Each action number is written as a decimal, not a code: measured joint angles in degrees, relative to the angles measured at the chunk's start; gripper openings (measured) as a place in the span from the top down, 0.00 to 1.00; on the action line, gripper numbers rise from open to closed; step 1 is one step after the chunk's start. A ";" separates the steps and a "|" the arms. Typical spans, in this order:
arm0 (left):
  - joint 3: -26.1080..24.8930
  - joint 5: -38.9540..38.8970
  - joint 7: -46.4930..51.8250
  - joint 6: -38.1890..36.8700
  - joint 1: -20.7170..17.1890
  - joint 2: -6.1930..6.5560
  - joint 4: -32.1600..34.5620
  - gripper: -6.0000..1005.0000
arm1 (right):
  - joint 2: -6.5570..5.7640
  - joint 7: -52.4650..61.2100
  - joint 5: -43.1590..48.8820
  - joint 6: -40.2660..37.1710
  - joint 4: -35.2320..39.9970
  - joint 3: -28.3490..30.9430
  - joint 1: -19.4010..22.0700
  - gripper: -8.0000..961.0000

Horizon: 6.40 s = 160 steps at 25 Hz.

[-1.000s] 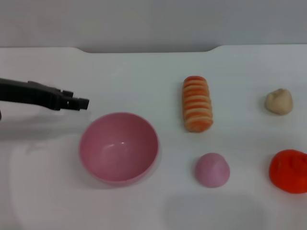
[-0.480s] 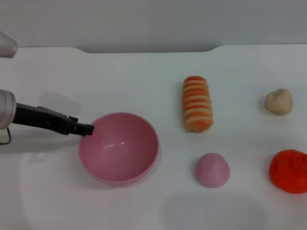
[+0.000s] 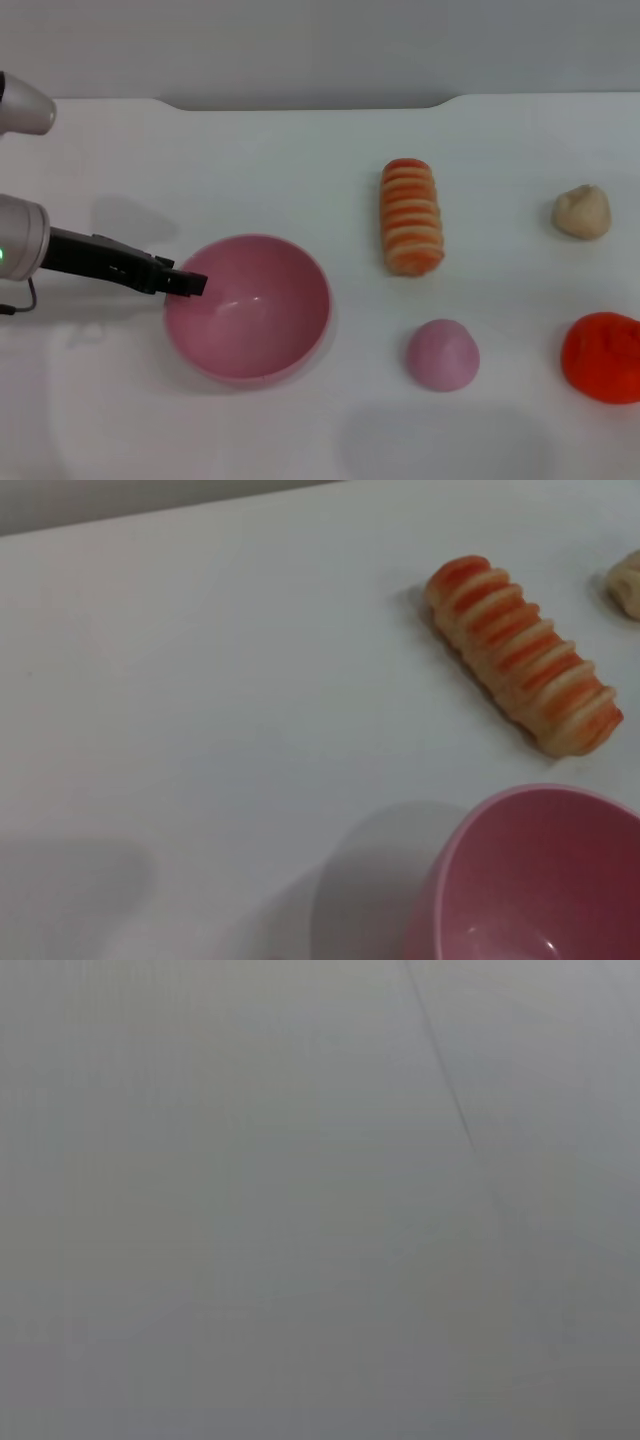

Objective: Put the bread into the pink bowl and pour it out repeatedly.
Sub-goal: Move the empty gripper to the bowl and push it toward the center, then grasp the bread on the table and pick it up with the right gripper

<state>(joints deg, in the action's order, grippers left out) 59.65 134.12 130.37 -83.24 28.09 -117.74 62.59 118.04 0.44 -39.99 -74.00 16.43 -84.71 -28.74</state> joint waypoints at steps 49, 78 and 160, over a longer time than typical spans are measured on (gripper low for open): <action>9.94 3.10 6.57 7.05 3.18 0.34 -3.06 0.51 | 0.09 0.00 0.00 -0.45 0.03 0.32 0.26 0.51; 10.02 4.21 6.33 10.86 5.46 0.26 -2.44 0.95 | -5.23 22.98 24.44 29.89 13.80 -0.01 0.59 0.52; 17.53 3.81 3.40 19.18 8.43 -0.11 -3.63 0.95 | 1.06 125.03 183.07 18.73 16.49 16.17 -25.75 0.55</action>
<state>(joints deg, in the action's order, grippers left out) 77.17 137.93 133.77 -64.06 36.52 -117.85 58.96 119.09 125.46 143.09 -55.27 32.92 -68.54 -54.49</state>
